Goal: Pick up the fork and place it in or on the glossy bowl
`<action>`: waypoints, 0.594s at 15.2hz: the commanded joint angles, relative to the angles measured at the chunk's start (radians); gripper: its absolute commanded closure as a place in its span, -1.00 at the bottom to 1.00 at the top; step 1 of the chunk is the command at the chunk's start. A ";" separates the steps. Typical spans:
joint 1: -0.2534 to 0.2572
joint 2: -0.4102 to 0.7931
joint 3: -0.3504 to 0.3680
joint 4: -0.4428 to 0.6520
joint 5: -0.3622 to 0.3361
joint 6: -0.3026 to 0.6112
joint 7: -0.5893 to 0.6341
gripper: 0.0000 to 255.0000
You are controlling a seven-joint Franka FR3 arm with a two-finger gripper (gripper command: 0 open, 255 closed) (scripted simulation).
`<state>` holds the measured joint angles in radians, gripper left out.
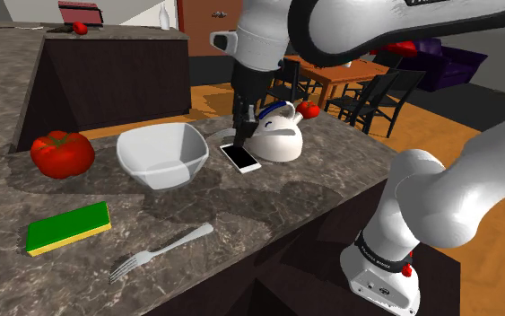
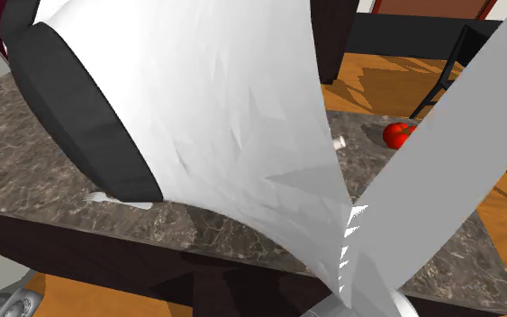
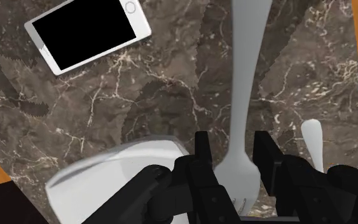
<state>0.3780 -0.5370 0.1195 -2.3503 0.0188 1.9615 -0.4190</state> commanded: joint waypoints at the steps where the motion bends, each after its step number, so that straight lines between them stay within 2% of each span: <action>1: -0.006 0.099 0.010 0.070 -0.007 0.029 0.010 1.00; 9: -0.021 0.427 0.031 0.374 -0.052 0.052 0.040 1.00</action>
<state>0.3600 -0.1506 0.1517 -2.0122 -0.0269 2.0073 -0.3771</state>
